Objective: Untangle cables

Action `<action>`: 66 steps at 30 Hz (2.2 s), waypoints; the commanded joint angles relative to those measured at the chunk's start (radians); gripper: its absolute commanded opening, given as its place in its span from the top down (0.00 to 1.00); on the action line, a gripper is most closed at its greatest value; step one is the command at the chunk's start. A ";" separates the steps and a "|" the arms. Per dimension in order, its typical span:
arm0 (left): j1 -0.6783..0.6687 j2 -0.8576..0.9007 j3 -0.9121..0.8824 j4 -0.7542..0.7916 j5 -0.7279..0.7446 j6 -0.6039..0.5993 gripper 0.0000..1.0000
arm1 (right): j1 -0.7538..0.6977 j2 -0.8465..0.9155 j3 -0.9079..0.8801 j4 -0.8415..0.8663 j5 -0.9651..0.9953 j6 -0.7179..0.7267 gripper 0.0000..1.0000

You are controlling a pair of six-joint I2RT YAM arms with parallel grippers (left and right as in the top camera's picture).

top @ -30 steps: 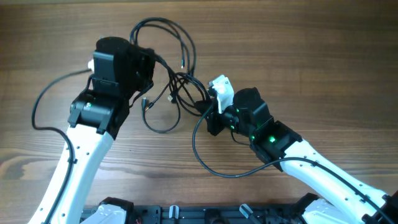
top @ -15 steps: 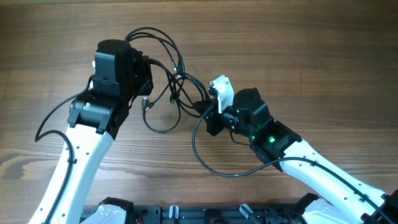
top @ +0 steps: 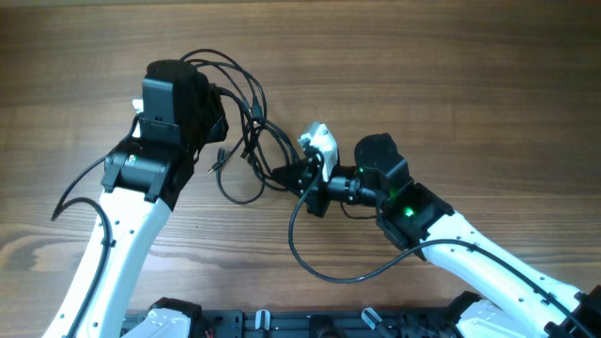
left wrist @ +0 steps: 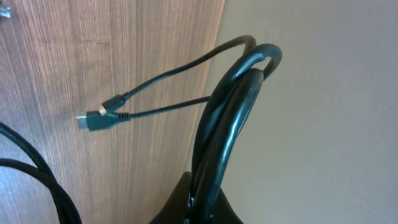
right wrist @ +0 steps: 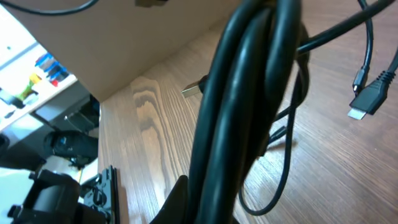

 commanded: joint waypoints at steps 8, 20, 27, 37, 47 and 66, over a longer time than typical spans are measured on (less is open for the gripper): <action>-0.025 -0.024 0.032 -0.087 0.150 0.006 0.96 | 0.019 0.013 -0.010 -0.105 0.410 0.042 0.96; -0.082 0.027 0.032 -0.066 0.019 0.005 0.96 | 0.028 0.013 -0.010 -0.040 0.245 0.082 0.96; -0.080 0.039 0.032 -0.059 -0.083 -0.002 0.96 | 0.078 0.013 -0.010 -0.091 0.200 0.021 0.96; 0.012 0.038 0.032 -0.018 -0.099 -0.002 0.96 | 0.086 0.013 -0.010 -0.301 0.270 0.004 0.96; 0.054 0.011 0.032 -0.017 -0.100 0.162 0.96 | 0.085 0.013 -0.010 -0.343 0.509 0.151 0.88; 0.053 -0.074 0.032 -0.030 0.000 0.740 0.96 | 0.085 0.012 -0.010 -0.319 0.545 0.189 0.10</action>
